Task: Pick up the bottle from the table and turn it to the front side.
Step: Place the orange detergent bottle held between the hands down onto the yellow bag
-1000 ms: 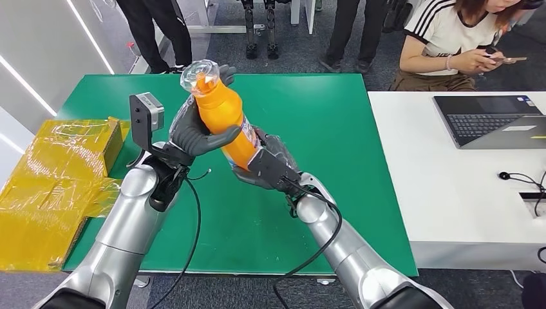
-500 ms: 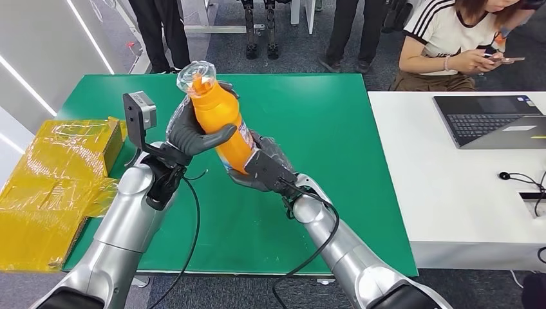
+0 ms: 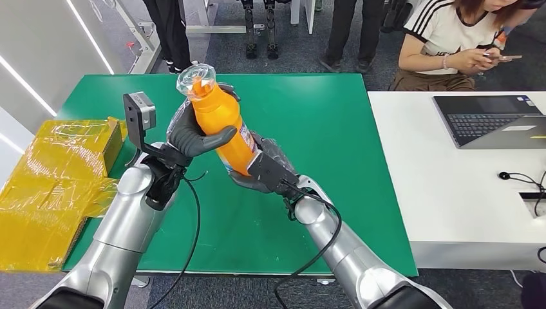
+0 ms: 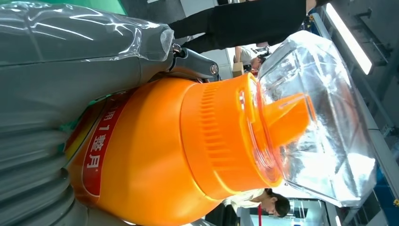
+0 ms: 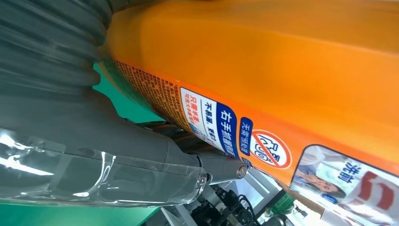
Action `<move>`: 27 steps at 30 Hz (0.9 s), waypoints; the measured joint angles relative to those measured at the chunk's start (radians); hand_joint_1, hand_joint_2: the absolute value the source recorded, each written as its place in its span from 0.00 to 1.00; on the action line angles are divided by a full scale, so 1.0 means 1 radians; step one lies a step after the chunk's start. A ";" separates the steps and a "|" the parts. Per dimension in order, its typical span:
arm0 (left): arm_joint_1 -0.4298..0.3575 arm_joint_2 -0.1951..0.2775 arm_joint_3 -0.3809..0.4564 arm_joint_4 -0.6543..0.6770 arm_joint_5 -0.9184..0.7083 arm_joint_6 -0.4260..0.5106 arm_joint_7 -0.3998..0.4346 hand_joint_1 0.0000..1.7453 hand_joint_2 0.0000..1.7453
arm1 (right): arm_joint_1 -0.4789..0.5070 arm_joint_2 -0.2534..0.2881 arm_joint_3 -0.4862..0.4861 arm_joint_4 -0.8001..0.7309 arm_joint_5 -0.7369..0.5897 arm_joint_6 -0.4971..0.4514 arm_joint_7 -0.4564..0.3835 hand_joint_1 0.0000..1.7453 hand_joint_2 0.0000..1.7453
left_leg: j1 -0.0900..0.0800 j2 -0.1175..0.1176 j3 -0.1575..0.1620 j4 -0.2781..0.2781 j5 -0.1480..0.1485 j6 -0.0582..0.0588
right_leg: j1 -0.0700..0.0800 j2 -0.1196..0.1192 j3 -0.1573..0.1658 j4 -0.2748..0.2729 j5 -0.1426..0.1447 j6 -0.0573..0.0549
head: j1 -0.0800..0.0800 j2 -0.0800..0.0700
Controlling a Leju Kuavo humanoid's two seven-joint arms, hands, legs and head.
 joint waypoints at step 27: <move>-0.145 0.138 -0.137 0.068 -1.055 0.578 -0.096 1.00 1.00 | 0.362 -0.211 -0.173 -0.609 0.018 -0.031 0.024 0.00 1.00 | 0.000 0.003 -0.002 0.000 0.000 0.000 | 0.000 0.002 -0.002 -0.001 0.001 0.000 | 0.000 0.000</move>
